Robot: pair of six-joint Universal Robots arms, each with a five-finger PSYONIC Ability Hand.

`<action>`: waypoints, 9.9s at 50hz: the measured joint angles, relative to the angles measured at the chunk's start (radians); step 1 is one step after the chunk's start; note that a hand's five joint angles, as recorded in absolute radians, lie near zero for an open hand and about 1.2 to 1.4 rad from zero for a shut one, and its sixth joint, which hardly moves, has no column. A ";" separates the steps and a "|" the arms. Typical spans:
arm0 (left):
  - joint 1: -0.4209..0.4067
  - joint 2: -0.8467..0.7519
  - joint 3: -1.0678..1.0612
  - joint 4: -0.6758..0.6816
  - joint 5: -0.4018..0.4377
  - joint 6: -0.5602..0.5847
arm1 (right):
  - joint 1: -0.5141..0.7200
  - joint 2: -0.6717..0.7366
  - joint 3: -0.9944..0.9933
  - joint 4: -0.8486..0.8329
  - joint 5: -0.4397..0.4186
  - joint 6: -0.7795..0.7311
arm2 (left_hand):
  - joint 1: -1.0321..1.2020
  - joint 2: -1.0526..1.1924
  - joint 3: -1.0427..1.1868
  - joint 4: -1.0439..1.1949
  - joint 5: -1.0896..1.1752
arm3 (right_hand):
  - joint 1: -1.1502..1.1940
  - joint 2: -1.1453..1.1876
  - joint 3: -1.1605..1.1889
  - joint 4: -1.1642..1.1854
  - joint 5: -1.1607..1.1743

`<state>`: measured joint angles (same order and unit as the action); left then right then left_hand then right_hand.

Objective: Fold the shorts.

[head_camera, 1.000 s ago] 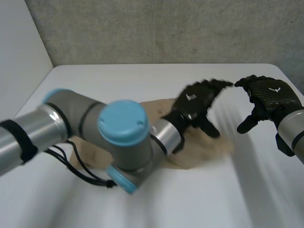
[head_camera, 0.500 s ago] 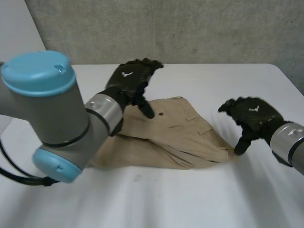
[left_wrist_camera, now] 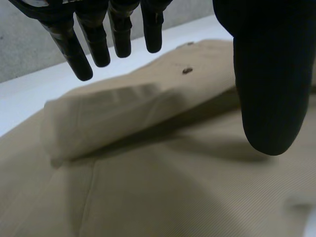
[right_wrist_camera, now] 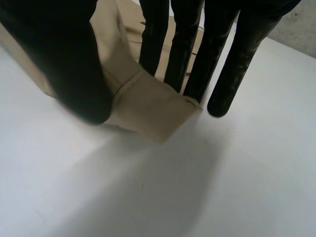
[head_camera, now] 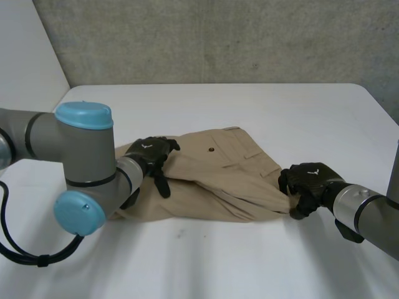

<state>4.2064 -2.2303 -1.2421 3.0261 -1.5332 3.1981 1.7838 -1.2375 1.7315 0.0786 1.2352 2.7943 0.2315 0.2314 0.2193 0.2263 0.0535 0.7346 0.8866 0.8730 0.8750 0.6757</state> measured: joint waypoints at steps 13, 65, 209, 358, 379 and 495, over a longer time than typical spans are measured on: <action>0.017 -0.087 0.080 0.030 -0.003 0.064 | 0.013 -0.042 0.004 -0.039 0.002 -0.002 | 0.906 0.951 0.949 0.958 0.878 | 0.221 0.284 0.285 0.310 0.305; 0.059 -0.043 0.260 0.093 0.008 0.130 | 0.065 0.189 -0.533 0.000 0.086 0.048 | 0.906 0.964 0.969 0.973 0.894 | 0.231 0.284 0.314 0.312 0.314; 0.244 0.544 -0.713 0.224 0.020 0.229 | 0.163 0.182 -0.079 -0.275 0.070 -0.036 | 0.141 0.147 0.156 0.149 0.152 | 0.183 0.285 0.304 0.312 0.298; 0.245 0.271 -0.673 0.388 0.039 0.410 | 0.129 0.075 -0.008 -0.222 0.093 0.023 | 0.547 0.547 0.560 0.552 0.542 | 0.201 0.285 0.304 0.312 0.310; 0.231 0.659 -0.656 -0.041 0.048 0.364 | 0.096 -0.030 -0.048 0.076 0.091 -0.159 | 0.889 0.961 0.967 0.969 0.896 | 0.201 0.285 0.304 0.312 0.310; 0.043 0.194 -0.328 0.393 -0.002 0.191 | -0.057 0.104 -0.061 -0.192 0.081 0.017 | 0.008 -0.001 0.021 0.006 0.004 | -0.269 -0.344 -0.328 -0.332 -0.328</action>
<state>4.2495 -2.0361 -1.5704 3.4187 -1.5357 3.3892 1.7272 -1.1336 1.6701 -0.1133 1.3166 2.8116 0.2394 0.2305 0.2402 0.2319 0.0574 0.4653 0.5427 0.5445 0.5434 0.3479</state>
